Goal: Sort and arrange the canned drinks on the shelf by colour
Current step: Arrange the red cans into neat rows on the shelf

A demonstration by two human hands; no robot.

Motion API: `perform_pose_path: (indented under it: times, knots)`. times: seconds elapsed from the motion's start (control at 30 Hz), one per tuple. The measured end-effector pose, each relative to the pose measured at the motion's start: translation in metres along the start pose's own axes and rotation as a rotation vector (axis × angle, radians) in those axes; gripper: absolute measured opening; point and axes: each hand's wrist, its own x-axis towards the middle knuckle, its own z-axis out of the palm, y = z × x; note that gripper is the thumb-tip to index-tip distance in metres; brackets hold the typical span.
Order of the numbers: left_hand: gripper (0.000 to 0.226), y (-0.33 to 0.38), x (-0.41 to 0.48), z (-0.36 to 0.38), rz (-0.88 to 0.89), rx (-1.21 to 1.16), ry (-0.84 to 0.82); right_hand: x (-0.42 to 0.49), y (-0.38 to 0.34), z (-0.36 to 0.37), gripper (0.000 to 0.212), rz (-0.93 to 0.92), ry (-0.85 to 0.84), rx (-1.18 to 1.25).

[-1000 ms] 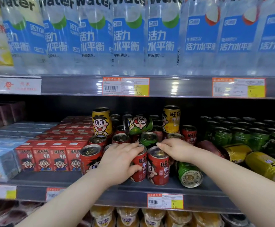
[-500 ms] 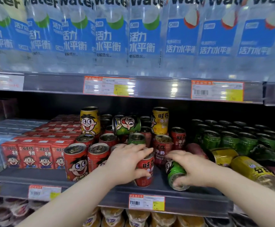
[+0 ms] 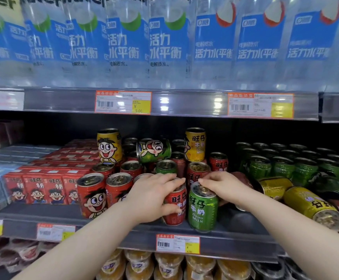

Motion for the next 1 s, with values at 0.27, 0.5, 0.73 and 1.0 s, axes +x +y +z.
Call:
perform_pose_path:
  times: [0.27,0.5,0.73,1.0]
  knots:
    - [0.087,0.008,0.008,-0.007,-0.002,-0.105,-0.029,-0.003,0.007,-0.019,0.036,-0.073,0.211,-0.299]
    - [0.077,0.031,0.028,-0.002,0.19,-0.083,-0.073,-0.016,0.051,-0.044,0.09,0.119,0.08,-0.873]
    - [0.076,0.03,0.028,0.003,0.196,-0.051,-0.032,-0.02,0.058,-0.027,0.07,-0.089,0.11,-0.842]
    - [0.076,0.03,0.028,0.002,0.181,-0.05,-0.04,-0.018,0.063,-0.036,0.064,-0.081,-0.001,-0.386]
